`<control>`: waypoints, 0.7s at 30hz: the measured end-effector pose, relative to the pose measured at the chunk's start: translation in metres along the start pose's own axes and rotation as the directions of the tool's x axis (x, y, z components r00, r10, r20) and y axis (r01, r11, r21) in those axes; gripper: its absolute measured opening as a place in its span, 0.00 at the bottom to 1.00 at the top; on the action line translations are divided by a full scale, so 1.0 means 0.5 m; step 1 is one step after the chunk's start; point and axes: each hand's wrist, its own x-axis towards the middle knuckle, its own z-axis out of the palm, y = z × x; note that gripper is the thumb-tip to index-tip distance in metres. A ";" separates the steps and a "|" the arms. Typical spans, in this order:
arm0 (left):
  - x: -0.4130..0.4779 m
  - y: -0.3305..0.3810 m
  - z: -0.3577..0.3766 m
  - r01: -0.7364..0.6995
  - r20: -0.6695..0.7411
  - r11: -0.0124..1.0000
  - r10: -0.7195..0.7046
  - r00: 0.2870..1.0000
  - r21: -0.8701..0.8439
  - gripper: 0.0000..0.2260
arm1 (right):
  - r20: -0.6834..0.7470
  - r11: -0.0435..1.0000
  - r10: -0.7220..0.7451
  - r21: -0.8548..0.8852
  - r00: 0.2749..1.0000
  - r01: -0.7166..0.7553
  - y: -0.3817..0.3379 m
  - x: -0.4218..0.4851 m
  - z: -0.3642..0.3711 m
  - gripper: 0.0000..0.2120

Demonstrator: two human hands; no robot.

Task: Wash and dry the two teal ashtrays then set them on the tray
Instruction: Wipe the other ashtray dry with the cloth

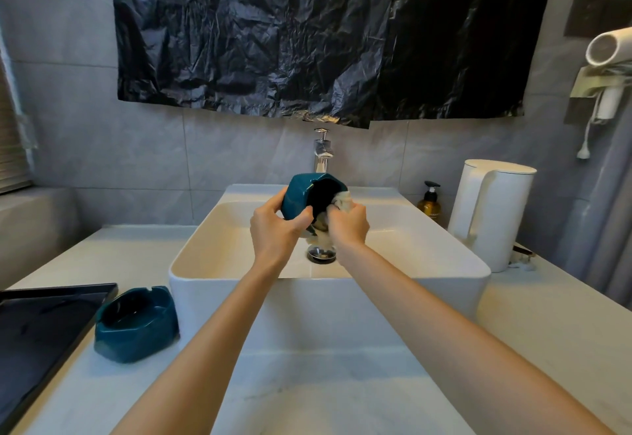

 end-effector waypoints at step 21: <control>0.020 0.018 0.046 0.381 0.429 0.923 -0.363 0.828 0.045 0.18 | 0.473 0.161 -0.590 -0.725 0.654 0.670 -0.065 0.068 -0.107 0.12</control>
